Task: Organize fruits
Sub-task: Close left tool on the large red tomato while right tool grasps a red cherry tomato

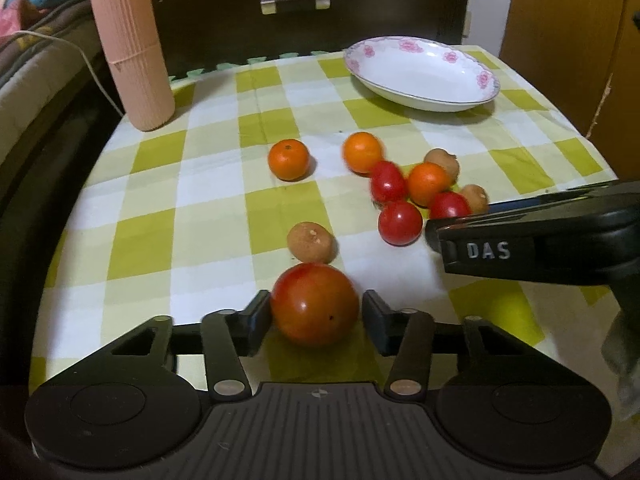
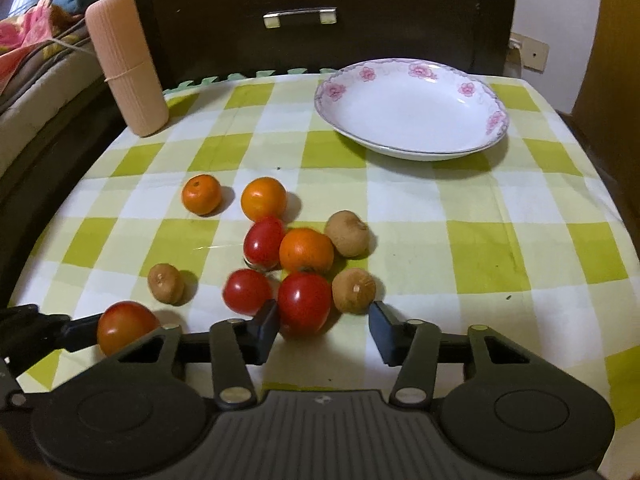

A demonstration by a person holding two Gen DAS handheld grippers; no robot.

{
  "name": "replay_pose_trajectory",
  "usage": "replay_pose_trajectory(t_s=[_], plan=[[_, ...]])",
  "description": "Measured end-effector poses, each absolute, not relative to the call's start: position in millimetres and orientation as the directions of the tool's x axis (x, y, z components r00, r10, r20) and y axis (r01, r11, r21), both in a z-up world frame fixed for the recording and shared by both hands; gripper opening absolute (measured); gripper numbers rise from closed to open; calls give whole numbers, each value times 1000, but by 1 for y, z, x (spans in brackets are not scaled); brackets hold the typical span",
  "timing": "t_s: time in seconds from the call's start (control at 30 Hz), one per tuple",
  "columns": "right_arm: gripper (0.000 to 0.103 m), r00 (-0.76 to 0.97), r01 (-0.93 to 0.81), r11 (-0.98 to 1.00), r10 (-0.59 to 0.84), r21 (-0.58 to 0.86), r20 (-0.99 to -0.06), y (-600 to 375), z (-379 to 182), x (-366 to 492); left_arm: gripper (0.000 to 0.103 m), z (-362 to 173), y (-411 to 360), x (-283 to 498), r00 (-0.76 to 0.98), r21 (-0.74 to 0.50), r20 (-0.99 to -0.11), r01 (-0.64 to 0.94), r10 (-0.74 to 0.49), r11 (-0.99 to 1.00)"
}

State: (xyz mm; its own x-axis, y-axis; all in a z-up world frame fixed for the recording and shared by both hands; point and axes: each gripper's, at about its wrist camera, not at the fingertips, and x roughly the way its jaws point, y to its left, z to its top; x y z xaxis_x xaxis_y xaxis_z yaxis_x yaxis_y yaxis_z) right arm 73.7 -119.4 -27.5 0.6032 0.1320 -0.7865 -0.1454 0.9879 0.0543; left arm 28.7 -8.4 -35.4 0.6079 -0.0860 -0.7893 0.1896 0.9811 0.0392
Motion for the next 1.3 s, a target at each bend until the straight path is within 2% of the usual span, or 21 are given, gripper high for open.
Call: replay_pose_trajectory(t_s=[0.03,0.07,0.2,0.4,0.67,0.77,0.93,1.13,1.3], plan=[[28,596,-157,985,147,64,-789,-119,-27,74,53,-35,-8,28,607,37,-790,193,-90,981],[23,592,-164,984,155,70,-791,-118,-27,73,53,-35,-8,28,606,34,-790,195,-93,980],[20,592,-177,983,141,44,-793,-112,-26,71,52,-35,-6,28,599,25,-794,198,-100,980],[14,594,-173,981,172,84,-786,-123,-23,63,52,-34,-6,28,595,21,-797,192,-99,981],[14,583,-178,977,202,119,-787,-131,-23,59,52,-34,-7,27,592,13,-799,187,-102,982],[14,573,-214,966,243,143,-783,-128,-20,58,56,-34,-6,28,588,6,-802,187,-107,982],[21,571,-282,956,236,82,-786,-109,-21,67,71,-36,-9,26,573,2,-810,216,-126,976],[33,557,-293,954,224,64,-800,-108,-26,83,74,-36,-9,25,569,-4,-812,224,-134,975],[37,555,-339,940,238,45,-797,-102,-28,93,78,-36,-10,26,564,-11,-813,230,-143,973]])
